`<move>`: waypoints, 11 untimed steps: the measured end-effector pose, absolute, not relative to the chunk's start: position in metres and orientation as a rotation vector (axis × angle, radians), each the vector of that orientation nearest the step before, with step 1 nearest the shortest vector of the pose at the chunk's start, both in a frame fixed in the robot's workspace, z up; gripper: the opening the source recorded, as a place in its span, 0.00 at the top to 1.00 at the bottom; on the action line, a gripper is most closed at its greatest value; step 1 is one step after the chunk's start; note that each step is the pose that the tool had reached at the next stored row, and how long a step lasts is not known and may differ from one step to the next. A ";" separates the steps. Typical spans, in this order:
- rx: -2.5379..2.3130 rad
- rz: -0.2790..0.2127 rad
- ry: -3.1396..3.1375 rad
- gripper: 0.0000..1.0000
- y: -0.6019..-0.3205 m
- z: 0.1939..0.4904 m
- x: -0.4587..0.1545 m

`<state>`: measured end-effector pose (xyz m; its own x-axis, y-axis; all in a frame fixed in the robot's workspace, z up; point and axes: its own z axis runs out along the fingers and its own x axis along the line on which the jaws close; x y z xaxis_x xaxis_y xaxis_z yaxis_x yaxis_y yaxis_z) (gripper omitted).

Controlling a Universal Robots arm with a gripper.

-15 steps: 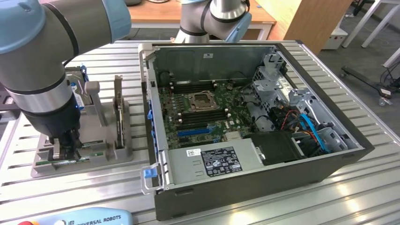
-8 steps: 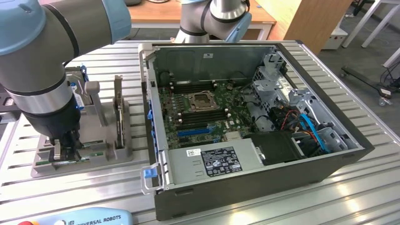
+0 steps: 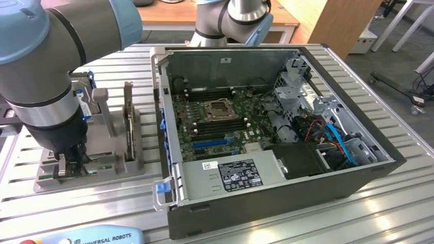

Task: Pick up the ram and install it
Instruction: 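Pick up the ram and move it above insertion slot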

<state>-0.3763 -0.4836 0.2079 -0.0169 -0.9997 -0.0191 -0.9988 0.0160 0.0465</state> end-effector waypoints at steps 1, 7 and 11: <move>2.189 -0.073 -2.226 0.64 -0.484 0.207 -0.376; 2.189 -0.073 -2.225 0.64 -0.484 0.205 -0.376; 2.189 -0.073 -2.226 0.64 -0.484 0.205 -0.373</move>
